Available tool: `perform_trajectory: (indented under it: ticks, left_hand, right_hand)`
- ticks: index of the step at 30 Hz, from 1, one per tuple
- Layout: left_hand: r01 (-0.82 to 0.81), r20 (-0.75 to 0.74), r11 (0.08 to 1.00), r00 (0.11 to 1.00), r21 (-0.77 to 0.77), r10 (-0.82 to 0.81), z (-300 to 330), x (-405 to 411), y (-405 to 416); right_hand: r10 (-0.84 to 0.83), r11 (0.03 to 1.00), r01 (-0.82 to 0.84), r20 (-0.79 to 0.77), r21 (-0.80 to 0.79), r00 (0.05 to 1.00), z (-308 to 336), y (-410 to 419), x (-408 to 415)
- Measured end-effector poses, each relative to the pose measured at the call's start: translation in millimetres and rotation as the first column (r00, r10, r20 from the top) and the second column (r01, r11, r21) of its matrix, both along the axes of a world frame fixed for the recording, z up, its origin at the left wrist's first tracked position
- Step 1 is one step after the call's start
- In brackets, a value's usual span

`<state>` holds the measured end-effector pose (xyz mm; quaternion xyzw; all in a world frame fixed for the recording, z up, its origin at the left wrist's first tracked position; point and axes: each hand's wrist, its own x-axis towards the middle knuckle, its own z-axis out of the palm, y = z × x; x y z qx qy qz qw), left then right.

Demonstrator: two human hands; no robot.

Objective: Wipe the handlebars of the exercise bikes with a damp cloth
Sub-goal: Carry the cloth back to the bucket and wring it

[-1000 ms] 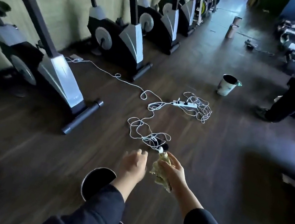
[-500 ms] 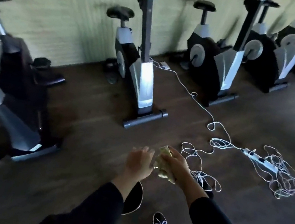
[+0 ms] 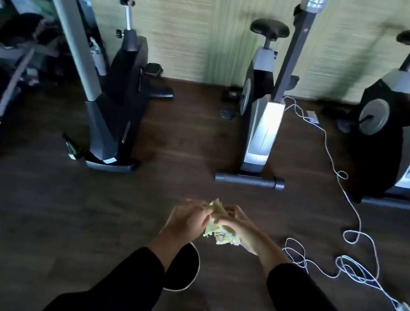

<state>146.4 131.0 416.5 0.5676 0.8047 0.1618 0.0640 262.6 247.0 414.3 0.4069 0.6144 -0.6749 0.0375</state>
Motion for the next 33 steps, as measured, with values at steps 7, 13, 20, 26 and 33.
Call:
perform_trajectory:
  ticks: [7,13,20,26,33]
  left_hand:
    - [-0.114,0.034,0.991,0.993,-0.072,0.116,1,0,-14]
    - [-0.146,0.092,0.982,0.983,-0.122,0.158,-3,-20,-38]
    - [-0.125,0.158,0.987,0.978,-0.098,0.139,-10,-38,-76]
    - [-0.072,0.183,0.989,0.978,-0.132,0.096,-19,-36,-103]
    - [-0.099,0.196,0.990,0.974,-0.100,0.117,-28,-23,-130]
  right_hand:
    - [0.162,0.847,-0.171,0.064,0.504,0.985,-16,-3,3]
    - [0.208,0.711,-0.154,0.003,0.686,0.978,-13,-28,-4]
    - [0.198,0.745,-0.205,0.083,0.634,0.977,-15,-72,-13]
    - [0.128,0.677,-0.212,0.171,0.705,0.977,-27,-108,-13]
    - [0.087,0.667,-0.139,0.109,0.732,0.990,-23,-129,2]
